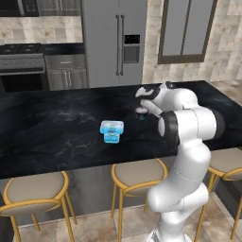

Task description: Stack the yogurt containers by placing the smaller containers on top of the larger containers.

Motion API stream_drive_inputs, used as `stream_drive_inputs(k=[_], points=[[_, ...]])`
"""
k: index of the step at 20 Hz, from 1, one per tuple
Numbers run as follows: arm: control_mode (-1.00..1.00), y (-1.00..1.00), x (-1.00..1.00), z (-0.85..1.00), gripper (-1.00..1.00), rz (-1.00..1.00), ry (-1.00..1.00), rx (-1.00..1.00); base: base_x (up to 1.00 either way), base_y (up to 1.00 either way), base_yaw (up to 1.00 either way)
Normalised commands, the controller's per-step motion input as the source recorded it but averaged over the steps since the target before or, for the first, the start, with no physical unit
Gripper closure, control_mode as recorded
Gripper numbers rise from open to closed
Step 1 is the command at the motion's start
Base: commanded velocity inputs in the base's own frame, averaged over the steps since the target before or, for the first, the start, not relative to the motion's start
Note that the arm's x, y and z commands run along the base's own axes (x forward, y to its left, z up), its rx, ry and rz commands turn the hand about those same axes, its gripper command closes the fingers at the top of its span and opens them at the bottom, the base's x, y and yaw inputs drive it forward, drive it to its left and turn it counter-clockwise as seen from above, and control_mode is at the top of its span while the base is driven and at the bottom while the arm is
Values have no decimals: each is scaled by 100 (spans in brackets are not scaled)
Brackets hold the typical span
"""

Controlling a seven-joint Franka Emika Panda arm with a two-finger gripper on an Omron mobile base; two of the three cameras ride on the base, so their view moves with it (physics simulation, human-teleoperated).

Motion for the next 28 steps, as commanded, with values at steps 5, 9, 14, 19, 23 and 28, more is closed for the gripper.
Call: stream_drive_inputs(k=[5, 9, 14, 19, 23, 28], points=[[-100, 15, -19, 45, 100, 3, -5, 2, 0, 0, 0], [-100, 33, -22, 38, 100, 3, -4, 0, 0, 0, 0], [-100, 41, -30, 29, 100, 4, -4, 0, 0, 0, 0], [-100, 40, -42, 20, 100, 5, -8, 0, 0, 0, 0], [-100, 28, -55, 12, 100, 4, -16, 0, 0, 0, 0], [-100, 28, -48, 11, 100, 4, -14, 0, 0, 0, 0]])
